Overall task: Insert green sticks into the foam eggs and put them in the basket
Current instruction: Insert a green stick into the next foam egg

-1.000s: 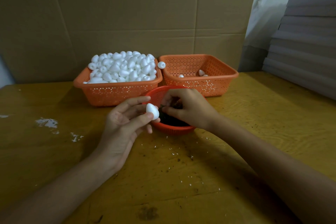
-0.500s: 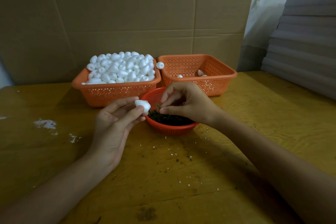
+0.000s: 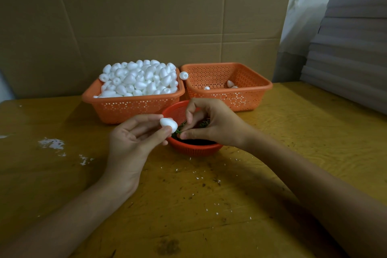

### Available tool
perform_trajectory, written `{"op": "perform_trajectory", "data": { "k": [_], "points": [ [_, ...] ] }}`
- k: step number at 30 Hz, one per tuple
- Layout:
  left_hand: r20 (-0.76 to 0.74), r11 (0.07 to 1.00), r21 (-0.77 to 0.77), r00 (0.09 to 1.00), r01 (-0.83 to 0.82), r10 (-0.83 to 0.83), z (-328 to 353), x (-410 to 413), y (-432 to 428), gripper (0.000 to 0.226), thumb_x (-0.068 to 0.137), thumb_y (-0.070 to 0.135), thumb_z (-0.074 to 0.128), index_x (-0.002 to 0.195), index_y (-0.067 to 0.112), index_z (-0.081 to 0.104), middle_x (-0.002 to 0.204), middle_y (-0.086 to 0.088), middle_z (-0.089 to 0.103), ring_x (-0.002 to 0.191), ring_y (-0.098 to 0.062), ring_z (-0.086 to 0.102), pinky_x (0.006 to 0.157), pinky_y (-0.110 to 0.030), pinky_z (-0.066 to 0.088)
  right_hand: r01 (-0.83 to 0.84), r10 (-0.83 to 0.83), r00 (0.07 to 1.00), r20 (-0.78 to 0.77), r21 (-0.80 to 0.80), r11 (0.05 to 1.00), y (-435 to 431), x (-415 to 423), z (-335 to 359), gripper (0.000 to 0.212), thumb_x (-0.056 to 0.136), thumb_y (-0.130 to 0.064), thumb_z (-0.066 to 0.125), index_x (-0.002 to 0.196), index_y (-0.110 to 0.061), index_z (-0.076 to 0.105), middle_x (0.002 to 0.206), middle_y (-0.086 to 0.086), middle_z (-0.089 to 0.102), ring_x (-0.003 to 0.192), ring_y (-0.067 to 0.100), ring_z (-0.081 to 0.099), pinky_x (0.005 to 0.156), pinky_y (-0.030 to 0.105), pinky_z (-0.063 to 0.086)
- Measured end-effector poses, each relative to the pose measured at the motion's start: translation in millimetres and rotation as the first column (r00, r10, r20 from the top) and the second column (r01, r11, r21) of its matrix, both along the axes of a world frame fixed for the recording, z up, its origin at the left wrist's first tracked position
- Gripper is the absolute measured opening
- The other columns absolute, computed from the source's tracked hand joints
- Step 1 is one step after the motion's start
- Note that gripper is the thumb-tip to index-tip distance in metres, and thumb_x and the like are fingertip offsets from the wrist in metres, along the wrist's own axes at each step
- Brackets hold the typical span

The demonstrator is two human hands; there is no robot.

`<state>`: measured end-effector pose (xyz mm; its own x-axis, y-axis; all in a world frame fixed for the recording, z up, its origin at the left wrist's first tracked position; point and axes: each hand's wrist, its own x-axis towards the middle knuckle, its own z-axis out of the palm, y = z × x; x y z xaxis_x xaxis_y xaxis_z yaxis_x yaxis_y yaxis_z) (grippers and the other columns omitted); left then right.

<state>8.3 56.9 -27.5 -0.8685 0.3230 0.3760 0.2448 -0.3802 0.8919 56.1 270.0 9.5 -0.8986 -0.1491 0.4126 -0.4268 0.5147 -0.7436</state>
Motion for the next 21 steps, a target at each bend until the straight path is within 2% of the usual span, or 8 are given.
{"op": "perform_trajectory", "data": {
  "k": [4,7,13,17,21],
  "points": [
    [-0.057,0.999,-0.038,0.998,-0.013,0.011,-0.5,1.4,0.6,0.033,0.067,0.024,0.091,0.098,0.024,0.081,0.102,-0.011,0.081,0.089,-0.027,0.078,0.067,-0.024,0.060,-0.019,0.019,1.000,0.024,-0.034,0.999,-0.9,0.3,-0.1,0.032,0.082,0.004,0.084,0.096,0.004,0.056,0.087,0.017,0.079,0.082,0.026,0.079,0.085,0.039,0.064],
    [-0.093,0.997,-0.068,0.995,-0.037,0.031,-1.0,1.7,0.6,0.031,0.068,0.020,0.091,0.097,0.024,0.081,0.099,-0.010,0.081,0.079,-0.026,0.076,0.063,-0.024,0.060,-0.026,0.032,0.997,0.069,-0.082,0.996,-1.1,0.7,0.3,0.033,0.084,0.004,0.081,0.103,0.003,0.054,0.088,0.018,0.079,0.079,0.033,0.079,0.081,0.042,0.065],
    [-0.125,0.994,-0.078,0.990,-0.077,0.067,-2.0,1.3,0.7,0.027,0.072,0.017,0.090,0.096,0.024,0.080,0.095,-0.009,0.081,0.075,-0.026,0.074,0.057,-0.024,0.057,-0.022,0.034,0.994,0.104,-0.108,0.994,-6.6,0.2,1.6,0.043,0.087,0.007,0.077,0.124,-0.006,0.059,0.092,0.013,0.080,0.086,0.027,0.080,0.083,0.043,0.065],
    [-0.119,0.994,-0.069,0.990,-0.085,0.077,-2.9,0.6,-0.2,0.025,0.073,0.014,0.089,0.094,0.024,0.079,0.097,-0.008,0.081,0.082,-0.028,0.076,0.058,-0.024,0.058,0.020,-0.009,0.995,0.097,-0.110,0.994,-7.5,-0.3,2.8,0.040,0.085,0.009,0.079,0.119,-0.002,0.061,0.093,0.013,0.080,0.089,0.025,0.079,0.088,0.043,0.064],
    [-0.142,0.994,-0.070,0.987,-0.087,0.076,-2.8,1.8,0.8,0.025,0.072,0.013,0.089,0.094,0.020,0.078,0.097,-0.007,0.081,0.082,-0.022,0.077,0.058,-0.023,0.058,0.058,-0.029,0.990,0.135,-0.214,0.975,-6.5,0.6,5.1,0.040,0.081,0.011,0.081,0.116,0.000,0.063,0.093,0.014,0.080,0.087,0.030,0.079,0.085,0.038,0.065]
  ]
}}
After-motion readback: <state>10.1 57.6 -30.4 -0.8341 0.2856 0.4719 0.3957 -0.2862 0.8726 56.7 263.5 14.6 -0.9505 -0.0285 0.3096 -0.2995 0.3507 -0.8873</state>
